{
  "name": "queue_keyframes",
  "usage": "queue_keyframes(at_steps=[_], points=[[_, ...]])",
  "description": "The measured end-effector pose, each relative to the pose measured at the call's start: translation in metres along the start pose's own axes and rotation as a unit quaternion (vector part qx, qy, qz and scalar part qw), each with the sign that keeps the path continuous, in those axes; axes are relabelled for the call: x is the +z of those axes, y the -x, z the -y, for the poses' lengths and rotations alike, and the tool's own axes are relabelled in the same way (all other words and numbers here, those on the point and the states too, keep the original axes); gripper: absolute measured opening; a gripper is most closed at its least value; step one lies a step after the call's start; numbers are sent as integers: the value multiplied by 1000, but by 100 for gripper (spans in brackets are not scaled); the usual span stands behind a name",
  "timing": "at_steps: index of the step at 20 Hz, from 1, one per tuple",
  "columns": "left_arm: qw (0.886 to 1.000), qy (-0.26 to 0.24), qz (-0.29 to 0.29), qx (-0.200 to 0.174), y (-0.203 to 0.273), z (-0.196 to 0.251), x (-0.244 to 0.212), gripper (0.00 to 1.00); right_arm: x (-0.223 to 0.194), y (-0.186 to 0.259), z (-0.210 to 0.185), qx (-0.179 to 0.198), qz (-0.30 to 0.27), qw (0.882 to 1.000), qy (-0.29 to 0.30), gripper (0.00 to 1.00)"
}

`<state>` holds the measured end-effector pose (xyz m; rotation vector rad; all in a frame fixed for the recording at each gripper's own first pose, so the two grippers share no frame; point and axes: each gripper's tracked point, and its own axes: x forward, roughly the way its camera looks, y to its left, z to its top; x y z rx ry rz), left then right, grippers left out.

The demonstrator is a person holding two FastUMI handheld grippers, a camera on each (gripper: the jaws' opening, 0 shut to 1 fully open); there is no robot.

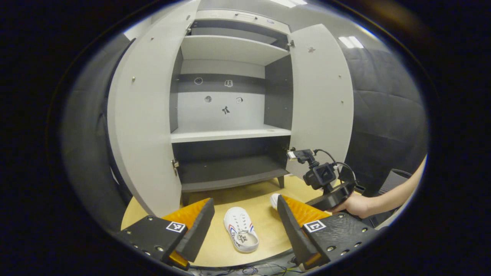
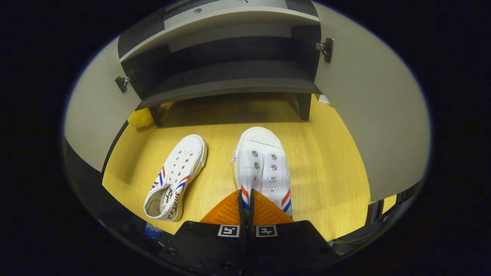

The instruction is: Grab one shoe with the right hand and put it into the shoe cabinet, grab the other shoe with the left hand and put it into the shoe cabinet; then close the right door with the right hand and the left door with the left hand.

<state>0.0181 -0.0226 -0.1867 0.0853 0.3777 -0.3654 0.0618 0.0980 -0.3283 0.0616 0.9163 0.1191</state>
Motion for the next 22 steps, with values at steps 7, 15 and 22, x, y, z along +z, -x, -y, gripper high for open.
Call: queue_keyframes(at_steps=[7, 15, 22], points=[[1000, -5, 0, -16, -10, 8, 0, 95, 88, 76, -20, 20, 119, 993, -3, 1], [1000, -4, 6, -9, -16, 0, 7, 96, 223, 148, -37, 45, 261, 964, -8, 1], [1000, -9, 26, 10, -25, -12, 25, 96, 339, 157, -33, 32, 349, 937, -7, 1]])
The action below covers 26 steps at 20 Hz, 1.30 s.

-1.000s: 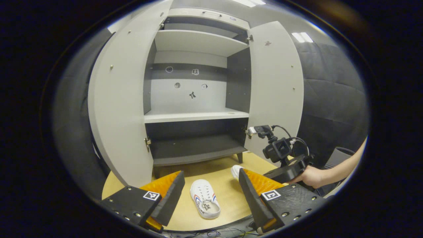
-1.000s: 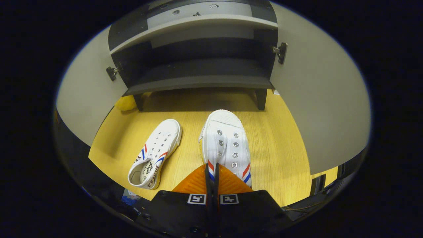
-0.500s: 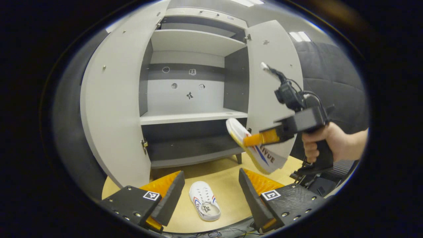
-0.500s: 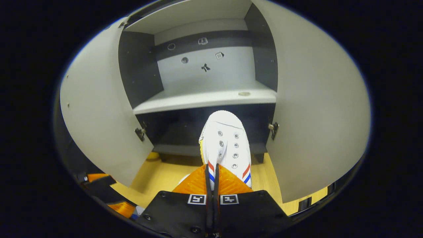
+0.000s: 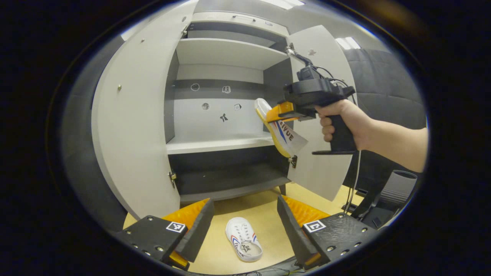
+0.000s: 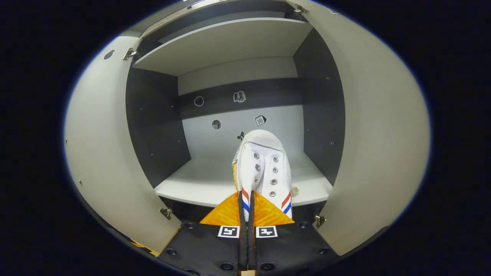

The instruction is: Grab one shoe with the right hand and put it into the shoe cabinet, grab the other shoe with the left hand and put it into the shoe cabinet; then close the right door with the right hand and the left door with the left hand.

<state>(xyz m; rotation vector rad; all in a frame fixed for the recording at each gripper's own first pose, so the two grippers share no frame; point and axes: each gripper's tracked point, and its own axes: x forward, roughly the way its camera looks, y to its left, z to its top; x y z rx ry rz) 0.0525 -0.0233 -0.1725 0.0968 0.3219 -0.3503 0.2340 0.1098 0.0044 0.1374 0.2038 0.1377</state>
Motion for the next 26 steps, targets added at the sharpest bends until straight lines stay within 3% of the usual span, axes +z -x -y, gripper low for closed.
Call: queue_keyframes(at_steps=[6, 12, 19, 21, 26], points=[[999, 17, 9, 28, -3, -10, 15, 94, 35, -62, 15, -14, 21, 1000, -4, 1], [998, 18, -5, 62, -6, -20, 13, 95, 34, -114, 27, -13, 4, 1000, -13, 1], [992, 54, 31, 113, -16, -29, 46, 94, 23, -151, 35, -19, -24, 998, -51, 1], [991, 47, 24, 120, -10, -32, 41, 94, 18, -157, 35, -19, -34, 998, -58, 0], [990, 43, 5, 138, 12, -43, 29, 94, 17, -165, 41, -31, -41, 996, -74, 7]])
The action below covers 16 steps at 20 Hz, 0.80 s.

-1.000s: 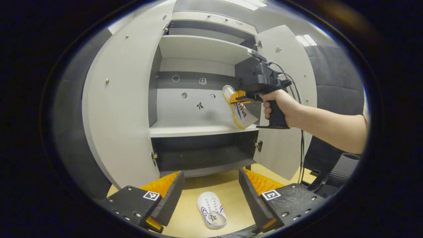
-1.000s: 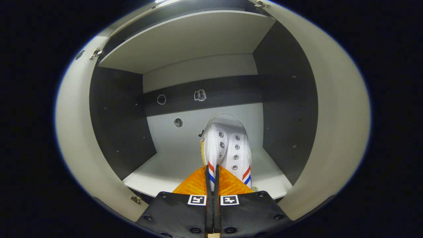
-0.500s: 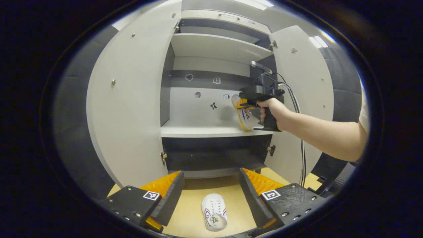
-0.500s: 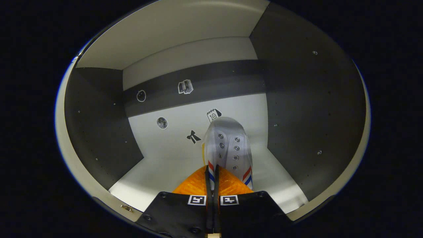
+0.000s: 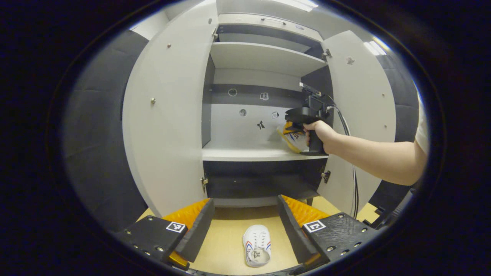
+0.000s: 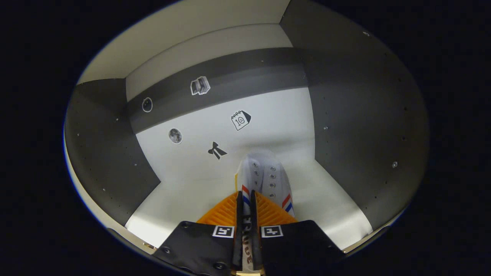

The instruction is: Grab one shoe with the right hand and put it into the shoe cabinet, grab the other shoe with the left hand and put it into the shoe cabinet; then close the right door with the right hand and the left door with the left hand.

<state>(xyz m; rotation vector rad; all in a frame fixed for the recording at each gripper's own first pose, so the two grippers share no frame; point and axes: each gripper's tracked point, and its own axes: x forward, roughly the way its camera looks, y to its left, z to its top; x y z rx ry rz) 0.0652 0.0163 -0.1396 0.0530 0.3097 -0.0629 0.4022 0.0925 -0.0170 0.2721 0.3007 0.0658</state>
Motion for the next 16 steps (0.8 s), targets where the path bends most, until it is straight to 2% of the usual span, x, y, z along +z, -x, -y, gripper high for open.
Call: queue_keyframes(at_steps=[1, 2, 3, 6, 7, 8, 9, 13, 15, 16], points=[[1000, 2, -2, 2, 3, -2, -2, 96, 9, 3, -6, 11, 14, 1000, -8, 8], [1000, 2, -4, 4, 5, -6, -6, 94, 17, 10, -8, 12, 26, 1000, -13, 14], [1000, 1, -7, 4, 6, -9, -10, 95, 22, 15, -9, 11, 37, 999, -13, 32], [1000, -10, -13, -2, 13, -13, -24, 94, 25, 49, -14, 4, 57, 998, 22, 95], [1000, -14, -14, -5, 19, -13, -25, 94, 25, 63, -16, -2, 65, 997, 42, 92], [1000, -15, -16, -9, 23, -12, -26, 94, 25, 78, -17, -7, 75, 995, 62, 98], [1000, -12, -21, -13, 25, -13, -28, 94, 26, 95, -19, -8, 89, 993, 78, 98], [999, -2, -34, -29, 23, -13, -44, 95, 9, 167, -16, -7, 115, 989, 89, 98], [998, -30, -45, -30, 20, -16, -55, 95, -8, 200, -1, -17, 115, 990, 76, 98], [997, -55, -50, -27, 19, -18, -59, 95, -20, 216, 3, -10, 106, 992, 74, 98]])
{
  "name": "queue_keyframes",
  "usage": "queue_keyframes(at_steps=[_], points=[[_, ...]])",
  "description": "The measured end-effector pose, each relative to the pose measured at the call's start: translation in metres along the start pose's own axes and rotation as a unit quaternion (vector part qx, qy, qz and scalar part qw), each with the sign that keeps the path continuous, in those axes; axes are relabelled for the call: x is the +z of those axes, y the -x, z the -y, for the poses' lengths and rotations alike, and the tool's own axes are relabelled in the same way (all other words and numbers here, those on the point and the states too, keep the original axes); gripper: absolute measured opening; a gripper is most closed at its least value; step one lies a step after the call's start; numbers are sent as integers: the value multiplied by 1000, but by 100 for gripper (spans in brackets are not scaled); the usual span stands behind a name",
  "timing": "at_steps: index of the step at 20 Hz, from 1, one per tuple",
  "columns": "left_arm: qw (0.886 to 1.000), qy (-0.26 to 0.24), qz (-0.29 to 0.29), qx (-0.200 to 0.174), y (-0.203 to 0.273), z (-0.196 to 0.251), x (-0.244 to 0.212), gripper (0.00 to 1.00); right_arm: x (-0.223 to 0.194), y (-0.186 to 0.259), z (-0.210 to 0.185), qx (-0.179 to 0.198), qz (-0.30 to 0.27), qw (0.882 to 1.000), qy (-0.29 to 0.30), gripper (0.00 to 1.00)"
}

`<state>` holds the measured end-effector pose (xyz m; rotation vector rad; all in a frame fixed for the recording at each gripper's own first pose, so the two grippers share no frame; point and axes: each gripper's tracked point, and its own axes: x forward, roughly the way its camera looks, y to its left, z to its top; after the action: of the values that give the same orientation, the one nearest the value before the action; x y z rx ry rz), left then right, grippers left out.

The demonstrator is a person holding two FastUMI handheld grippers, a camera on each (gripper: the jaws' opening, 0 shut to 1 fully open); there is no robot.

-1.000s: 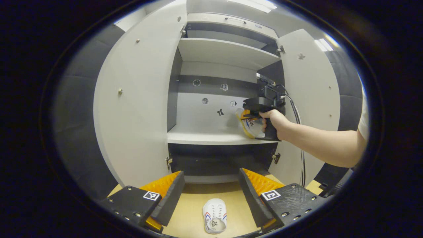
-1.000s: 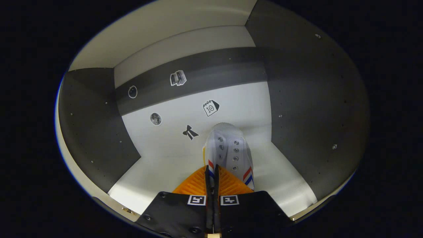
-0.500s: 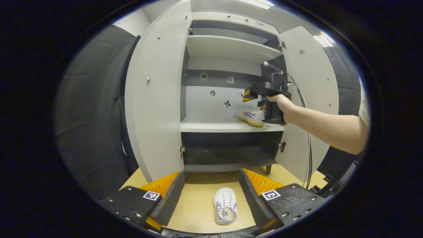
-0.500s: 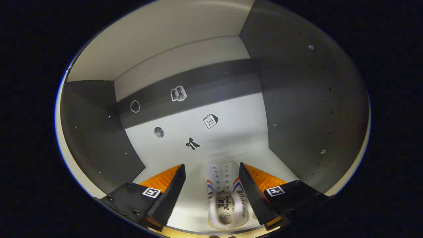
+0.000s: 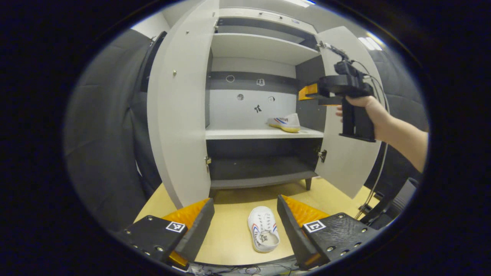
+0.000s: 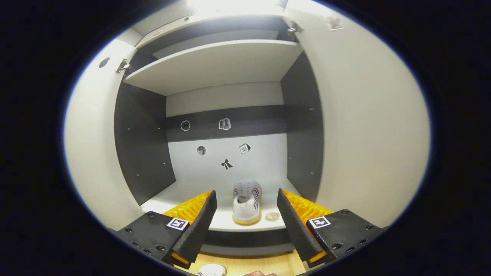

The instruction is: Grab one shoe with the right hand and put it into the shoe cabinet, grab the other shoe with the left hand and put it into the shoe cabinet; then close the right door with the right hand and the left door with the left hand.

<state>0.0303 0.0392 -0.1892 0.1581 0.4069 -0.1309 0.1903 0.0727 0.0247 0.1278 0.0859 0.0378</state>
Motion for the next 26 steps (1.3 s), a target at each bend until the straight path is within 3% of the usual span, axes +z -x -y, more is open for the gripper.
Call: queue_keyframes(at_steps=[2, 11, 17, 22, 26], points=[[999, -43, -6, 9, -5, -5, -6, 95, -21, 35, 1, 17, -21, 1000, 6, 98], [995, -53, -66, -61, -44, 26, -64, 95, -81, 127, 34, -29, -58, 998, 2, 98], [986, -87, -116, -82, -92, 34, -133, 95, -117, 188, 73, -95, -87, 992, 14, 98], [977, -28, -178, -114, -123, 39, -180, 94, -119, 233, 114, -148, -89, 984, 43, 98], [968, -22, -206, -143, -140, 49, -198, 95, -118, 263, 149, -202, -96, 974, 42, 98]])
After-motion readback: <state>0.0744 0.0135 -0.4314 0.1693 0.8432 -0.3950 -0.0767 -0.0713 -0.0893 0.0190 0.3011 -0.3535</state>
